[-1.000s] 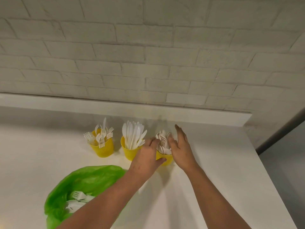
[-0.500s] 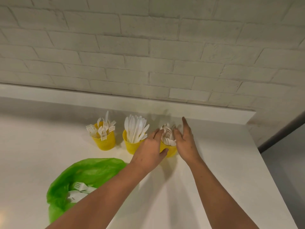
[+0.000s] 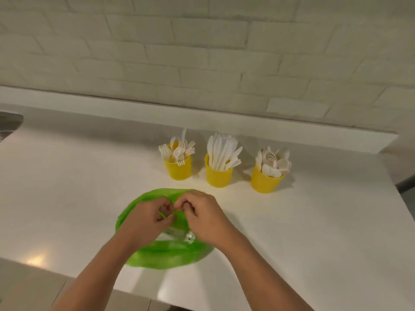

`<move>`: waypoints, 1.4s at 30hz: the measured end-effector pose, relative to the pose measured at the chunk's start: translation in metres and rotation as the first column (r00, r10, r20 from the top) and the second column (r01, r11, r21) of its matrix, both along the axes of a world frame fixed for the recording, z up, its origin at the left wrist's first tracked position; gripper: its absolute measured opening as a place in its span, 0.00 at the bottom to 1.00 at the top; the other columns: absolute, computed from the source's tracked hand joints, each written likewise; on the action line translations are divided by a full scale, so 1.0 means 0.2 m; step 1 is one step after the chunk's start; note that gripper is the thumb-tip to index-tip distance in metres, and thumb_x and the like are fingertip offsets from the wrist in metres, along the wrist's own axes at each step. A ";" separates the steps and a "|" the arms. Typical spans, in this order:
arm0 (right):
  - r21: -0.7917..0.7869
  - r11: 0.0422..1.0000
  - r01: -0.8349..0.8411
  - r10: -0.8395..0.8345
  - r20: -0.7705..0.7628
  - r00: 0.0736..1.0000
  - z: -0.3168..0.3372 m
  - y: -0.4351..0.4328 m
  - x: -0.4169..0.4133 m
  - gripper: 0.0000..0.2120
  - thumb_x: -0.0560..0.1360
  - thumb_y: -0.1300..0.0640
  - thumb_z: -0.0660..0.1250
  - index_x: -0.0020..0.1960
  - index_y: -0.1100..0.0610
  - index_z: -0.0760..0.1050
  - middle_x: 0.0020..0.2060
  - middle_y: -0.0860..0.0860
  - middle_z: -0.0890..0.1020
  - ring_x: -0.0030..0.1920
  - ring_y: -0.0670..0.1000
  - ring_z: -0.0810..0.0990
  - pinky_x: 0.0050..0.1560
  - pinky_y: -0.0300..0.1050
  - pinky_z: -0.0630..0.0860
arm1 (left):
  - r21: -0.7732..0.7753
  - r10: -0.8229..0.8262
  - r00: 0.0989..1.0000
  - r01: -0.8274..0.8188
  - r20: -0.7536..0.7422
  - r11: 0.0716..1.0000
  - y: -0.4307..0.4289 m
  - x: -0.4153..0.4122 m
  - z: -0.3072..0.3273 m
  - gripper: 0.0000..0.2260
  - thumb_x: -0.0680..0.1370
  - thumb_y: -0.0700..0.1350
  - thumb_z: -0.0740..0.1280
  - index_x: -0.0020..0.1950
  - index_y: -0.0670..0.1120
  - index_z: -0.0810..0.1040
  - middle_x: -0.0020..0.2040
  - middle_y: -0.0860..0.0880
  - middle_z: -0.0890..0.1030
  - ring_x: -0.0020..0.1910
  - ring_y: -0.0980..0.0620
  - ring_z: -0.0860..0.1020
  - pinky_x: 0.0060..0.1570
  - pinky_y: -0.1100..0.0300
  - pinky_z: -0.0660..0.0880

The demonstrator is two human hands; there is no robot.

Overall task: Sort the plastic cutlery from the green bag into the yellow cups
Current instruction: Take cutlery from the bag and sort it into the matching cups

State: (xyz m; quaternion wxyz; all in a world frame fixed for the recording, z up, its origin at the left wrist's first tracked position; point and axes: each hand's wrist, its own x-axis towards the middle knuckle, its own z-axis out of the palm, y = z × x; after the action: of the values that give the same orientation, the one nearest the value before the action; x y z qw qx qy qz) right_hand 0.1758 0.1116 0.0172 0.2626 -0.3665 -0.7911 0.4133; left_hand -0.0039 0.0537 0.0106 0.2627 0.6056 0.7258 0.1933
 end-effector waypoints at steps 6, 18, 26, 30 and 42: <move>-0.110 0.981 -0.157 0.191 0.633 0.750 -0.14 -0.08 -0.21 0.10 0.78 0.64 0.64 0.58 0.59 0.78 0.54 0.59 0.78 0.54 0.63 0.81 0.51 0.52 0.78 | -0.255 -0.215 0.926 0.137 -0.311 0.957 -0.08 -0.18 -0.05 0.10 0.81 0.51 0.66 0.62 0.58 0.75 0.59 0.55 0.79 0.49 0.51 0.82 0.51 0.53 0.77; -0.085 0.985 -0.148 0.131 0.931 0.342 -0.20 -0.22 -0.40 0.46 0.67 0.42 0.79 0.76 0.54 0.59 0.73 0.59 0.61 0.68 0.64 0.71 0.60 0.58 0.76 | -0.633 -0.497 0.757 0.144 -0.425 0.761 -0.14 -0.24 -0.03 0.57 0.62 0.63 0.80 0.82 0.52 0.52 0.74 0.45 0.66 0.68 0.43 0.75 0.58 0.50 0.78; 0.010 0.989 -0.147 0.051 0.913 0.405 -0.29 -0.34 -0.51 0.52 0.65 0.46 0.81 0.78 0.53 0.54 0.71 0.57 0.62 0.71 0.62 0.63 0.67 0.65 0.70 | -0.580 -0.411 0.801 0.100 -0.435 0.808 -0.20 -0.31 -0.11 0.69 0.60 0.64 0.82 0.83 0.51 0.36 0.82 0.46 0.53 0.76 0.43 0.69 0.63 0.47 0.76; 0.040 0.997 -0.063 -0.010 0.908 0.419 -0.31 -0.34 -0.55 0.46 0.68 0.56 0.79 0.77 0.53 0.55 0.70 0.58 0.65 0.71 0.62 0.64 0.65 0.66 0.70 | -0.570 -0.395 0.810 0.093 -0.433 0.816 -0.19 -0.37 -0.09 0.70 0.60 0.64 0.83 0.83 0.51 0.35 0.84 0.45 0.48 0.78 0.42 0.66 0.65 0.46 0.75; 0.165 0.986 -0.010 -0.141 0.871 0.472 -0.27 -0.29 -0.53 0.29 0.73 0.64 0.73 0.70 0.61 0.66 0.61 0.60 0.77 0.59 0.61 0.79 0.52 0.54 0.78 | -0.321 -0.242 0.936 0.153 -0.257 0.935 -0.20 -0.55 -0.16 0.38 0.69 0.69 0.70 0.76 0.59 0.66 0.72 0.50 0.74 0.64 0.45 0.79 0.58 0.53 0.77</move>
State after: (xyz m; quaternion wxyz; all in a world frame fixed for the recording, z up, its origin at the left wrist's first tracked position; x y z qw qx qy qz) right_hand 0.0694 0.0530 -0.0363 -0.1383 -0.5362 -0.8270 0.0972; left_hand -0.1146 0.0146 -0.0207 0.2585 0.6519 0.7120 -0.0369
